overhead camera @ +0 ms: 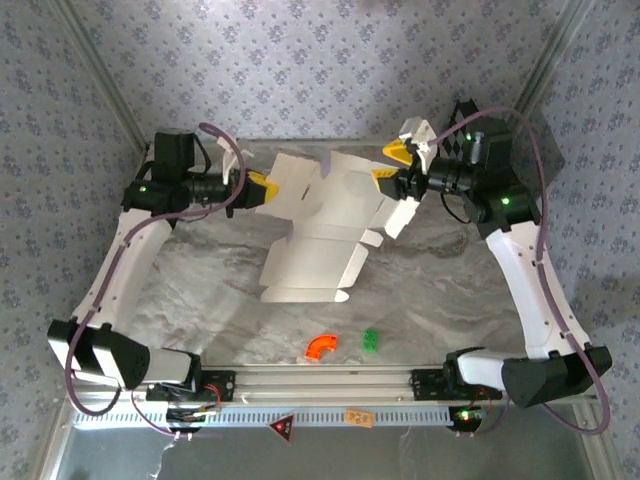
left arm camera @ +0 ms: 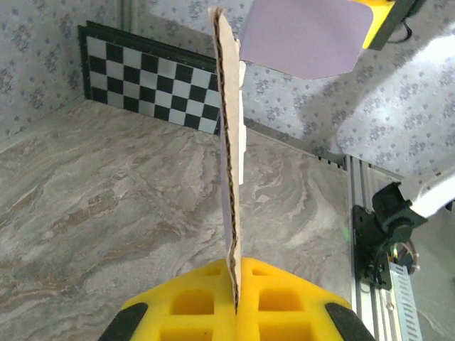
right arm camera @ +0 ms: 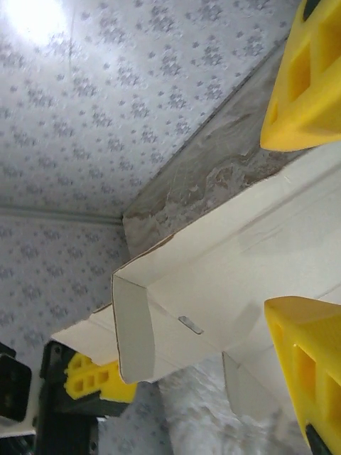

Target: Fold the paper box

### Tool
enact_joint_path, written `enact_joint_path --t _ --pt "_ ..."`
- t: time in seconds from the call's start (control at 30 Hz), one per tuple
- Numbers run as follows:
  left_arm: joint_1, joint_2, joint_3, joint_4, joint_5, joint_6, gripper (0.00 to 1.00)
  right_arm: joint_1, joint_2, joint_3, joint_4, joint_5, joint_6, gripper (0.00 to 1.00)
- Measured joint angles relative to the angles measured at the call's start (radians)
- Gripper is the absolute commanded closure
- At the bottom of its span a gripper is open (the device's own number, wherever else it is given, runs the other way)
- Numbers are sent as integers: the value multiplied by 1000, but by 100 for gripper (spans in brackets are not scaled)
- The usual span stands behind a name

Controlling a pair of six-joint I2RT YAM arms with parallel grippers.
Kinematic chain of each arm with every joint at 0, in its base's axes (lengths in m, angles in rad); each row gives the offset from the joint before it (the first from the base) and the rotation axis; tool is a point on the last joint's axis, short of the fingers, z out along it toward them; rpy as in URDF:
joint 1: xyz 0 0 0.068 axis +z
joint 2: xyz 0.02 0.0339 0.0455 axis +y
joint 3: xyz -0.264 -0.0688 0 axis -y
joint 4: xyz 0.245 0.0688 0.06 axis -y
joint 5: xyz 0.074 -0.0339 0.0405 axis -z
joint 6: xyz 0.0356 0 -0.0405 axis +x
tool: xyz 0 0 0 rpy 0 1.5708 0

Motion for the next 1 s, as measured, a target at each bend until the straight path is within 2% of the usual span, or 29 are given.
enact_joint_path --t 0.17,0.43,0.6,0.77,1.0 --pt "-1 -67 0 -60 18 90 100 10 18 81 -164 -51 -141 37" --pt "-2 -109 -7 -109 21 194 100 86 113 240 -437 -81 -267 53" --pt "-2 -114 -31 -144 34 259 100 123 171 314 -576 -68 -305 64" --pt "-2 -151 -78 -142 47 301 100 154 232 381 -702 -61 -324 70" --pt "-2 -172 -81 -136 56 319 100 185 251 386 -793 -61 -349 74"
